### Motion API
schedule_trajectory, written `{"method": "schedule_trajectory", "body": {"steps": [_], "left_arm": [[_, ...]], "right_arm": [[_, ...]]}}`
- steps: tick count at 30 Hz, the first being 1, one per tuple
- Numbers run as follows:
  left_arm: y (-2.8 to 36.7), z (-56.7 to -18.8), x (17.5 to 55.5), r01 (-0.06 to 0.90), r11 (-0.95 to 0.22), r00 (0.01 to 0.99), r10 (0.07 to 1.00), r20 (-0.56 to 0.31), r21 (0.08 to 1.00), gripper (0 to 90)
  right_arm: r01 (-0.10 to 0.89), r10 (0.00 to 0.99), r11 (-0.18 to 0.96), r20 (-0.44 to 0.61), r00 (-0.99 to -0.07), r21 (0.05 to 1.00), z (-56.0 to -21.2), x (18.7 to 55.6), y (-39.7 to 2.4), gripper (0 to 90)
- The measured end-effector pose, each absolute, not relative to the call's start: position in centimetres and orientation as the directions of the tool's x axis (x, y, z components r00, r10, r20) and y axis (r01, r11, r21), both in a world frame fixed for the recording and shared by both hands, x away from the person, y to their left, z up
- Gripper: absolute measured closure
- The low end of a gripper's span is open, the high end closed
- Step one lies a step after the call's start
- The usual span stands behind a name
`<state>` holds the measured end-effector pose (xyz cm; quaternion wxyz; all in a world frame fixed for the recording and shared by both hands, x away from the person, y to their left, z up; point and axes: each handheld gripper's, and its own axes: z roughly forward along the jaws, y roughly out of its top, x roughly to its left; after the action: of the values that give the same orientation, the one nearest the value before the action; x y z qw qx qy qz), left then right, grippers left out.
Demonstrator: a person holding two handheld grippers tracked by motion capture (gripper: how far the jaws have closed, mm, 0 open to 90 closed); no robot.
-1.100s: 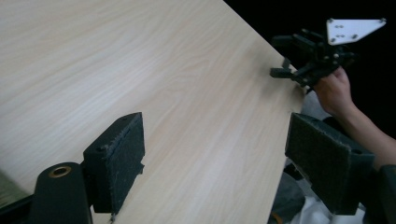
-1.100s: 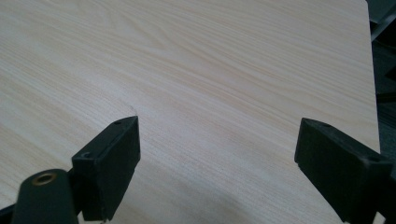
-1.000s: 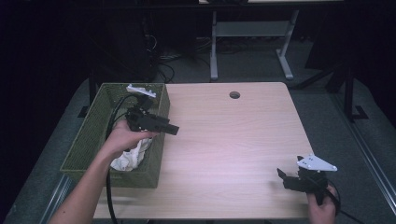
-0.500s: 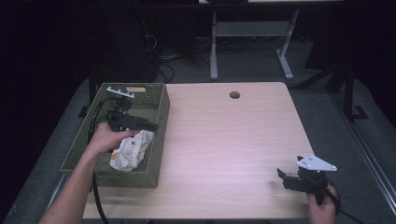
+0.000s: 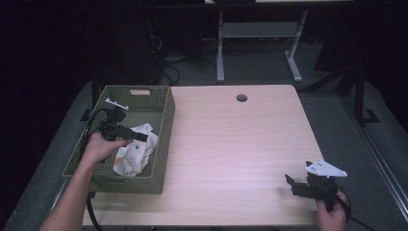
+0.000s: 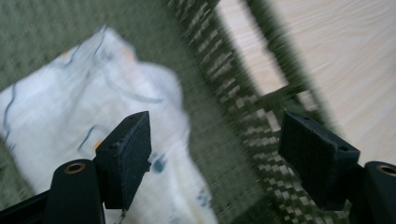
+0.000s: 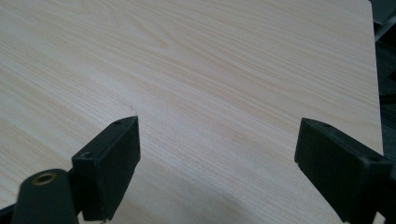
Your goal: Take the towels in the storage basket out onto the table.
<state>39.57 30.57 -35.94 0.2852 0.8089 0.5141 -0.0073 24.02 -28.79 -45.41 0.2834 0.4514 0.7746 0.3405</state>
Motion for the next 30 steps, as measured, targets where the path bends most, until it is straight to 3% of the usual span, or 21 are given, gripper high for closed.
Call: {"method": "schedule_trajectory", "body": {"steps": [15,30], "left_arm": [[30.6,-39.5,40.4,0.887,-0.382,0.427,0.893,-0.144,0.259,28.7],[29.8,-42.1,40.9,0.904,-0.413,0.421,0.905,-0.06,0.111,36.7]], "right_arm": [[0.499,0.891,0.361,-0.132,-0.435,0.788,-45.3,23.9,-28.8,13.9],[0.489,0.89,0.362,-0.138,-0.435,0.793,-45.2,23.8,-28.8,13.9]]}}
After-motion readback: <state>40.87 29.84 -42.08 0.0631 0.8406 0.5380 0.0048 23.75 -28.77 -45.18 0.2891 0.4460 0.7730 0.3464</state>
